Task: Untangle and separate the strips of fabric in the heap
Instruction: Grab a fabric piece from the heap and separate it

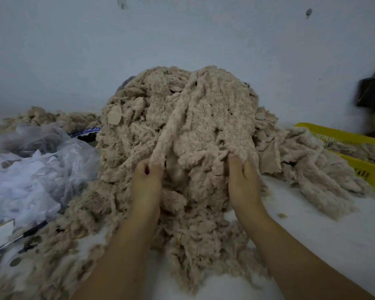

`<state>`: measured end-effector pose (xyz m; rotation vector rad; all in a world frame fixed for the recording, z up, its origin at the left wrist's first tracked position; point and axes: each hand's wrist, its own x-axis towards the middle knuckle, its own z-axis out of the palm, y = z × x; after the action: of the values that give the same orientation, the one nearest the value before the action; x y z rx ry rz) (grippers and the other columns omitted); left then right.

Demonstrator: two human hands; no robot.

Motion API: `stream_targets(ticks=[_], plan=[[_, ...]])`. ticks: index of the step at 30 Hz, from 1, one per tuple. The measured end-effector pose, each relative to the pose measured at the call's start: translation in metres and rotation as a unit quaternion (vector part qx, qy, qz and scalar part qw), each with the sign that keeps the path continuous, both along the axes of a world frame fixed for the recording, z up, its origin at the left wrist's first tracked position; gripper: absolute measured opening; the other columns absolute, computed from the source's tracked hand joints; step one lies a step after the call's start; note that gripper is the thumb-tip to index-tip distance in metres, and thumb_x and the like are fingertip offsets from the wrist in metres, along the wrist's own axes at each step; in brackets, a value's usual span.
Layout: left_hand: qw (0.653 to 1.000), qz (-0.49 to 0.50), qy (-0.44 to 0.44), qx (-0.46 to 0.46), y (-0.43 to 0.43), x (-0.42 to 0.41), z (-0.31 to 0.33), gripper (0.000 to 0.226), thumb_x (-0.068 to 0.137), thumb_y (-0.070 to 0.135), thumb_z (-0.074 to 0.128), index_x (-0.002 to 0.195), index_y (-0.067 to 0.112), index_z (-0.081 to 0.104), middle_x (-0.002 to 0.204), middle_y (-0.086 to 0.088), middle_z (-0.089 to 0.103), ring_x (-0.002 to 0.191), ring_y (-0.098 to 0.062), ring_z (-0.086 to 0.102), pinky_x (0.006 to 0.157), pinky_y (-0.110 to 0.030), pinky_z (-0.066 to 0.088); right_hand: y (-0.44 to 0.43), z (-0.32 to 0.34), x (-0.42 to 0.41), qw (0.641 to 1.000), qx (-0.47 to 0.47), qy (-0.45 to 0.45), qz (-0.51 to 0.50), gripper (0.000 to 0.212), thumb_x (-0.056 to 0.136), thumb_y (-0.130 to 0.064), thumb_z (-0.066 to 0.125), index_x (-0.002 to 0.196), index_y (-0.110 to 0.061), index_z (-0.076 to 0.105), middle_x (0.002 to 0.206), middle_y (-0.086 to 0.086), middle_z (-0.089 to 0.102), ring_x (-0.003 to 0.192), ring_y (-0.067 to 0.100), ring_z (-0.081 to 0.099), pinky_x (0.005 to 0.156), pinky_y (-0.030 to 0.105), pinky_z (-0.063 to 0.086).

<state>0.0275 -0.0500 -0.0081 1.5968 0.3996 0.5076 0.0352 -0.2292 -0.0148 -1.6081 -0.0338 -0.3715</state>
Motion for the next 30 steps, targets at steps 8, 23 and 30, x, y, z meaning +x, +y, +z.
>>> stream_targets(ticks=[8,23,30], plan=[[0.979,-0.199,0.019,-0.034,-0.027,-0.017,0.007,0.064,0.064,0.089,0.055,0.083,0.033,0.079,0.074,0.007,0.075,0.08,-0.01,0.073,0.076,-0.036,0.057,0.012,0.007,-0.022,0.968,-0.172,-0.151,0.105,0.018,0.094,-0.04,0.043,0.081,-0.042,0.055,0.083,-0.035,0.061,0.078,-0.016,0.056,0.065,0.005,0.04],[0.949,-0.264,-0.047,-0.168,-0.029,-0.017,0.012,0.04,0.082,0.054,0.059,0.093,0.021,0.079,0.1,-0.009,0.077,0.09,-0.019,0.075,0.067,-0.025,0.058,0.016,-0.001,-0.015,0.979,-0.14,-0.039,0.141,0.059,0.087,-0.064,0.042,0.066,-0.009,0.052,0.057,-0.009,0.058,0.053,0.011,0.052,0.052,0.025,0.042],[0.958,-0.26,-0.014,-0.119,-0.033,-0.018,0.007,0.036,0.092,0.039,0.064,0.112,0.009,0.067,0.106,-0.006,0.076,0.103,-0.022,0.07,0.082,-0.029,0.056,0.012,-0.009,-0.001,0.991,-0.094,-0.042,0.088,0.046,0.097,-0.043,0.055,0.066,-0.009,0.05,0.057,-0.007,0.05,0.053,0.011,0.046,0.051,0.027,0.039]])
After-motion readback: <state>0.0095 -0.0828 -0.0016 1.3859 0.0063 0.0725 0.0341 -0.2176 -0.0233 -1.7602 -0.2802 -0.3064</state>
